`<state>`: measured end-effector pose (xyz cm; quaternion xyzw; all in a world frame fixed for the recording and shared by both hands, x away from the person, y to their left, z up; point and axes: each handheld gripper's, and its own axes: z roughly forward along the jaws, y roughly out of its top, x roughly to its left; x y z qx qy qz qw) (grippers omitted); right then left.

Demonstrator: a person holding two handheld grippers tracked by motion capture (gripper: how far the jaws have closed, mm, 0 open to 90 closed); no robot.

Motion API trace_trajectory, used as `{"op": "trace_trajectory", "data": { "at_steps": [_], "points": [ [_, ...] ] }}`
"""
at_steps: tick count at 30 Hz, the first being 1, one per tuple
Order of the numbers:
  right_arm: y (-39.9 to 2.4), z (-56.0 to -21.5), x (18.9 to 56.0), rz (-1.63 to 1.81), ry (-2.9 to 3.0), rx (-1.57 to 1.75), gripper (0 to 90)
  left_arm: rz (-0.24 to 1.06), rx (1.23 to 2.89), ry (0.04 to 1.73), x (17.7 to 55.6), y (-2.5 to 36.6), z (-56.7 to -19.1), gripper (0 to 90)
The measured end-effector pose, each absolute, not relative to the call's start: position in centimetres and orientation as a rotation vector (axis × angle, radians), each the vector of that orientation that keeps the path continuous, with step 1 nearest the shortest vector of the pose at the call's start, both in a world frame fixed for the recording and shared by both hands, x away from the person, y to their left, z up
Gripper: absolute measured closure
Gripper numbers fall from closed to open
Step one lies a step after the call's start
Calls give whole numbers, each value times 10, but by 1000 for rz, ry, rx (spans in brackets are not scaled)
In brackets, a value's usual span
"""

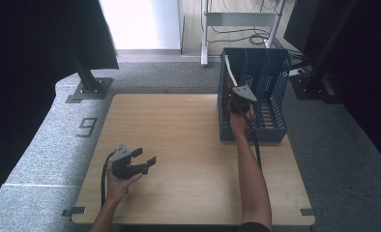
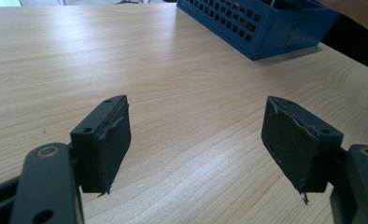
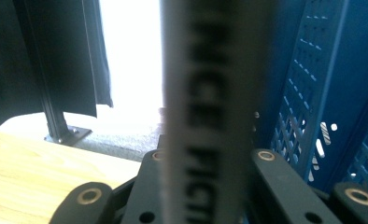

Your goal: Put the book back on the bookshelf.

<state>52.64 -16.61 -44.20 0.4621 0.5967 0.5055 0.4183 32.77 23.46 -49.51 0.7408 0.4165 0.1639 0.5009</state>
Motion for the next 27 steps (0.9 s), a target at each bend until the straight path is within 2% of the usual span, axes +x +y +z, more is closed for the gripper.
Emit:
{"op": "trace_trajectory", "data": {
  "at_steps": [6,11,13,16,17,27],
  "points": [
    [-163,-444,532,1267,1471,1165,792,404,1777,1012,328,238,-494,241],
    [-160,-446,532,1265,1473,1150,764,404,1773,1014,328,239,-494,241],
    [-161,-445,530,1274,1492,1145,679,403,1777,1013,327,239,-493,240],
    [-161,-445,529,1283,1518,1138,627,400,1777,1014,327,238,-493,240],
    [-160,-444,527,1281,1536,1137,573,399,1779,1013,327,238,-493,240],
    [-162,-437,520,1316,1549,1169,478,401,1781,1005,325,237,-492,240]
  ]
}}
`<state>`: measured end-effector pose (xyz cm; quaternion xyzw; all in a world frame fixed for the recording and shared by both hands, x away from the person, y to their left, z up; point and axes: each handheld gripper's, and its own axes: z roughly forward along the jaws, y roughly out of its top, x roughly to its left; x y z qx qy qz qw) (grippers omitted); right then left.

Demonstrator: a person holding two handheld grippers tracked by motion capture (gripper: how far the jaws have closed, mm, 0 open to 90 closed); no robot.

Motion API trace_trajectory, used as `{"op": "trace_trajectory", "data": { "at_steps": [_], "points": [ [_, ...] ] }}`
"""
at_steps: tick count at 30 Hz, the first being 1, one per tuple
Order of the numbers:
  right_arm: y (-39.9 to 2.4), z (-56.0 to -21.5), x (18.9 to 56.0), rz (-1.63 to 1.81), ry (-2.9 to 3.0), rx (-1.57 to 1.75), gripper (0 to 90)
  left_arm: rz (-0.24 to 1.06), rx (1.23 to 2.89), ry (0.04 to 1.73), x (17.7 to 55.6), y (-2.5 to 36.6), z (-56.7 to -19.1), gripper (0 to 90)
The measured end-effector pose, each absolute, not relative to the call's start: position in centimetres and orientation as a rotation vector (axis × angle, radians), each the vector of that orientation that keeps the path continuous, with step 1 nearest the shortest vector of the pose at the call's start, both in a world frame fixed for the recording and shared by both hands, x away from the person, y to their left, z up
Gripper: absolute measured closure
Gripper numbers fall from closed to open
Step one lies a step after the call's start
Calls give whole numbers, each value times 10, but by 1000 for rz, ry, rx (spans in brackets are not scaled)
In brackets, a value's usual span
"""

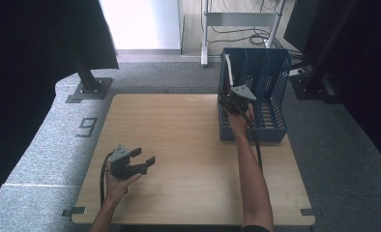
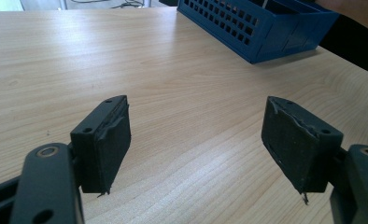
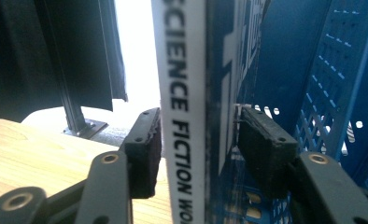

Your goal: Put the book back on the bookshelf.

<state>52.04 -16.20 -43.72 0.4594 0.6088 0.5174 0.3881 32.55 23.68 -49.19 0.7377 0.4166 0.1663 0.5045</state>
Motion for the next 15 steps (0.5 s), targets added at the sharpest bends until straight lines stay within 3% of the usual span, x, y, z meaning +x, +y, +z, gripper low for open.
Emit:
{"op": "trace_trajectory", "data": {
  "at_steps": [3,7,11,15],
  "points": [
    [-163,-435,518,1320,1548,1172,470,400,1783,1005,325,237,-492,240],
    [-163,-434,513,1305,1538,1138,532,402,1785,1000,325,236,-492,240],
    [-164,-433,510,1269,1533,1111,681,400,1787,1000,325,235,-492,240],
    [-161,-431,510,1205,1555,1054,729,400,1788,1000,325,235,-492,240]
  ]
}}
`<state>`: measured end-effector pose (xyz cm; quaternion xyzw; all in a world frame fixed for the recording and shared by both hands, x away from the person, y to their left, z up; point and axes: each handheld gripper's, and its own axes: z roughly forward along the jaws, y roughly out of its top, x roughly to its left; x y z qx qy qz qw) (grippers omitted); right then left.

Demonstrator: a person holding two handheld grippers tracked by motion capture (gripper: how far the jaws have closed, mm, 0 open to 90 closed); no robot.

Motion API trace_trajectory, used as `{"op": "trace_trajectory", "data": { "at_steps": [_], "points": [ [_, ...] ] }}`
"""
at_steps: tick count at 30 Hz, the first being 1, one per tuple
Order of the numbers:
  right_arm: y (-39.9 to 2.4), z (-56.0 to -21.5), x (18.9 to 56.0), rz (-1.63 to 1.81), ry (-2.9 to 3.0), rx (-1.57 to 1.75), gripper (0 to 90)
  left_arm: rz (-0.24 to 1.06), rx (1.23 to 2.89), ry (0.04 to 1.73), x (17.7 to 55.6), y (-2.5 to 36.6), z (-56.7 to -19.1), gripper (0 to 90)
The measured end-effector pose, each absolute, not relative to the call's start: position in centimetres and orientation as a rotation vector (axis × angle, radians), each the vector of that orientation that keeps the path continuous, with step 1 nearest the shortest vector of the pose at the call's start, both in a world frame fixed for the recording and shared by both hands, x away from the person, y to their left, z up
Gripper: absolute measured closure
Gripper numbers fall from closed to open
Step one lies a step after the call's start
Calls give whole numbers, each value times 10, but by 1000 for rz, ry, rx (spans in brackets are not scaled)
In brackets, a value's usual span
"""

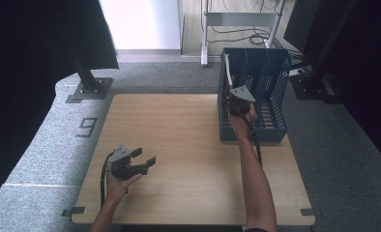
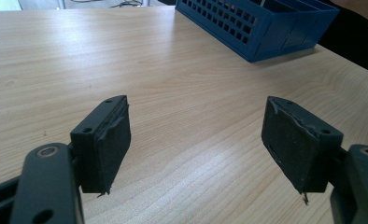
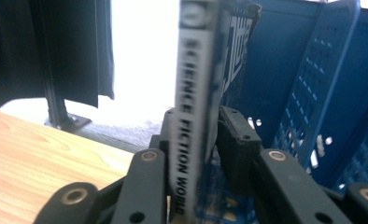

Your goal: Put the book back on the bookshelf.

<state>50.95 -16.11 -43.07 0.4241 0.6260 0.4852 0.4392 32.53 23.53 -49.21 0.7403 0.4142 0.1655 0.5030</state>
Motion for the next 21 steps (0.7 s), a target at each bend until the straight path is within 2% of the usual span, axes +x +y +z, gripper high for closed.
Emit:
{"op": "trace_trajectory", "data": {
  "at_steps": [11,21],
  "points": [
    [-162,-429,517,1143,1571,1024,761,399,1778,1007,326,237,-492,240],
    [-161,-429,514,1210,1591,1039,642,393,1787,1003,325,236,-492,239]
  ]
}}
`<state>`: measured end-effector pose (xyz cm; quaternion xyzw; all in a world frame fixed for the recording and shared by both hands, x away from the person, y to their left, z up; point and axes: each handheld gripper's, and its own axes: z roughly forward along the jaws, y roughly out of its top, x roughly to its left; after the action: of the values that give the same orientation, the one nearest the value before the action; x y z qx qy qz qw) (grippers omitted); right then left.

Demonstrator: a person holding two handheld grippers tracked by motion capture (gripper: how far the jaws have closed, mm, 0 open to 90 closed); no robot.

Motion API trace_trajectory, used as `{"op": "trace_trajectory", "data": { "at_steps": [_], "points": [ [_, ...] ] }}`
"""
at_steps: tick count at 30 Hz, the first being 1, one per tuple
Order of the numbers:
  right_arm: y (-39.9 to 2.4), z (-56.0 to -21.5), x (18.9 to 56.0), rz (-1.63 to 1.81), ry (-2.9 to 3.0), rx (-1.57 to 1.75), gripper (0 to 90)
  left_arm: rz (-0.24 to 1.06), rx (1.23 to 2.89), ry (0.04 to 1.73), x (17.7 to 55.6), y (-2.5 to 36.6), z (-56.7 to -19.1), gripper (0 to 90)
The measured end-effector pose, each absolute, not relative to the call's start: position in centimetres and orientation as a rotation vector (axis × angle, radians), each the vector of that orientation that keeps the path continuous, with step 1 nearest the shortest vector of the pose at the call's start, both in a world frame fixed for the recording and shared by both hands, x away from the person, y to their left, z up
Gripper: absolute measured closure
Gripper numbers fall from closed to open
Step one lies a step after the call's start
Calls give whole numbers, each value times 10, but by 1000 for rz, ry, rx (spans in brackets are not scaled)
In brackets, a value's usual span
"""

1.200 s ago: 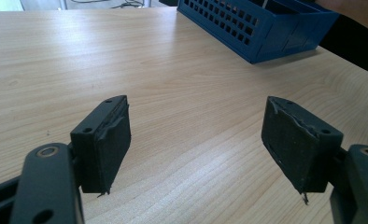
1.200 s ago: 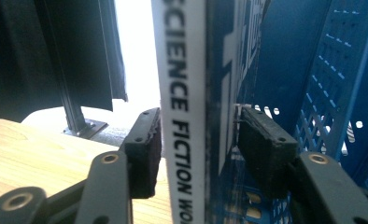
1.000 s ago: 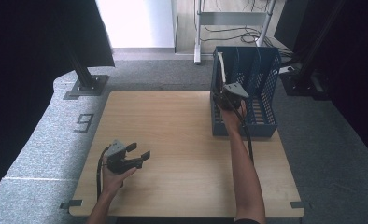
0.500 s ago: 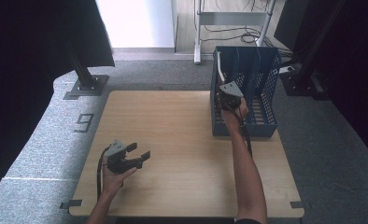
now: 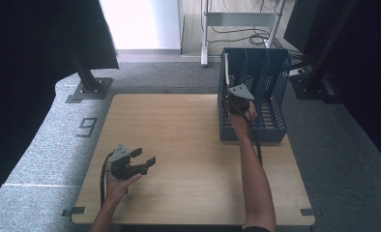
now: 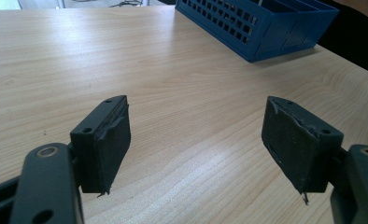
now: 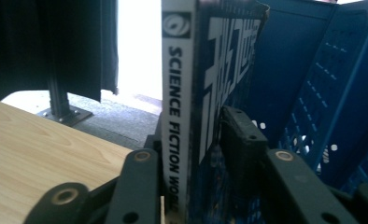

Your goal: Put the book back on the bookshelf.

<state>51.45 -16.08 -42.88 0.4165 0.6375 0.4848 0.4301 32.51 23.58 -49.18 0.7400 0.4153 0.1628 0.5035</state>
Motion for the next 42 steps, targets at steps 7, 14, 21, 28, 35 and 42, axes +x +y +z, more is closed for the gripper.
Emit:
{"op": "trace_trajectory", "data": {
  "at_steps": [7,14,21,28,35,42],
  "points": [
    [-161,-427,509,1252,1585,1049,523,388,1794,998,325,234,-492,238],
    [-168,-425,502,1282,1582,1063,466,388,1797,993,324,233,-492,237],
    [-173,-422,489,1333,1603,1062,444,389,1802,991,324,233,-492,236],
    [-176,-419,471,1373,1636,1050,432,394,1805,999,324,233,-493,236],
    [-181,-420,448,1412,1643,1059,433,392,1823,1001,325,232,-495,234],
    [-187,-431,426,1423,1674,1062,431,391,1827,1003,326,232,-496,234]
  ]
}}
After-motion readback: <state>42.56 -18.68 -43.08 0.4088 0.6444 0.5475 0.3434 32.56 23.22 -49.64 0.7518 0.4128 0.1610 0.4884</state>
